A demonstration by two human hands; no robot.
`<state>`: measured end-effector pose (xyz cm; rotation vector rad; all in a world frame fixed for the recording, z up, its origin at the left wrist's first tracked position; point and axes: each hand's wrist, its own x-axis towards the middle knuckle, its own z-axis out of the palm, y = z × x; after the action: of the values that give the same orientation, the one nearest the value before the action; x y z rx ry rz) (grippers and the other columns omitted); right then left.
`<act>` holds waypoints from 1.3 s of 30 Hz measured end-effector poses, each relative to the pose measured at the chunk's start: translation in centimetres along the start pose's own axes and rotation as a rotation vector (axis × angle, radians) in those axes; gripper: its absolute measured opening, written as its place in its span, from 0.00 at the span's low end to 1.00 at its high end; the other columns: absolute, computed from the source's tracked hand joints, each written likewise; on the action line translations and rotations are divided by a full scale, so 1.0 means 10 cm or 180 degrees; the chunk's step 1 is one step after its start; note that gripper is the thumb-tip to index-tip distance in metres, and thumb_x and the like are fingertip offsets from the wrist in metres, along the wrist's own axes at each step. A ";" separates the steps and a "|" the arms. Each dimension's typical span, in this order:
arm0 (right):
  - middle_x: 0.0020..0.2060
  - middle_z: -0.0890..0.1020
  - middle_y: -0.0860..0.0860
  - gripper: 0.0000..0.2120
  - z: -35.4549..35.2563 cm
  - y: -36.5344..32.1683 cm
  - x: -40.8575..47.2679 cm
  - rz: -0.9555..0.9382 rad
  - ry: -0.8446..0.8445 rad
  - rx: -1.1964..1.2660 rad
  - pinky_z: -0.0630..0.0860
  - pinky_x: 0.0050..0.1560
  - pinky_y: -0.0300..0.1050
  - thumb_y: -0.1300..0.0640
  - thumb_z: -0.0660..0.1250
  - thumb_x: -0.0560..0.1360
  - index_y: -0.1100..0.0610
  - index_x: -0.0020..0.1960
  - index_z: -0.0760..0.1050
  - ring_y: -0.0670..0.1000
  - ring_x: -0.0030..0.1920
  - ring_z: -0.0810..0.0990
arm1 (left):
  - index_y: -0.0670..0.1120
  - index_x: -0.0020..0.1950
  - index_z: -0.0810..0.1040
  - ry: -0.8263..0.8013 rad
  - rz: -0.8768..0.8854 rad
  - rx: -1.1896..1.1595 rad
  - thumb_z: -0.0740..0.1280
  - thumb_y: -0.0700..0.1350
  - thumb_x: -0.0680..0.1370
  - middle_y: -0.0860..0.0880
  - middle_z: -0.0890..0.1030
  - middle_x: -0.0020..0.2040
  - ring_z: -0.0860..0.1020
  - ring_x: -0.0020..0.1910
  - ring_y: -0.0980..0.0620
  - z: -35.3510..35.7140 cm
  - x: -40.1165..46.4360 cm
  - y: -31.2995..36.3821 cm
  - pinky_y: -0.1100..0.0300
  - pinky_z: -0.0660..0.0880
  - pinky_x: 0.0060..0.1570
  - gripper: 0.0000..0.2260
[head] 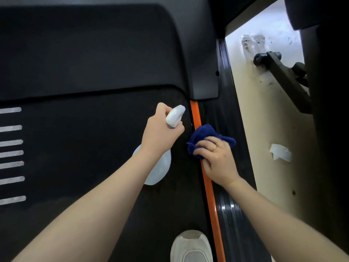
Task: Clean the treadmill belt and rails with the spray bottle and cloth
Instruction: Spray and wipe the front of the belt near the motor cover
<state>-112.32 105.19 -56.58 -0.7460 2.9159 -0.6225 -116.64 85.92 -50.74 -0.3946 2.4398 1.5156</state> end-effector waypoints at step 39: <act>0.55 0.81 0.55 0.15 0.03 -0.08 -0.39 0.0308 -0.0177 -0.0007 0.63 0.63 0.65 0.61 0.55 0.68 0.58 0.45 0.80 0.64 0.62 0.73 | 0.48 0.53 0.68 -0.0733 0.0326 0.0579 0.68 0.44 0.74 0.52 0.77 0.43 0.78 0.42 0.49 0.15 -0.14 0.03 0.49 0.76 0.42 0.12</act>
<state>-108.46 106.34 -56.70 -0.6080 2.8816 -0.5799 -115.37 87.55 -50.65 -0.0571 2.4175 1.2815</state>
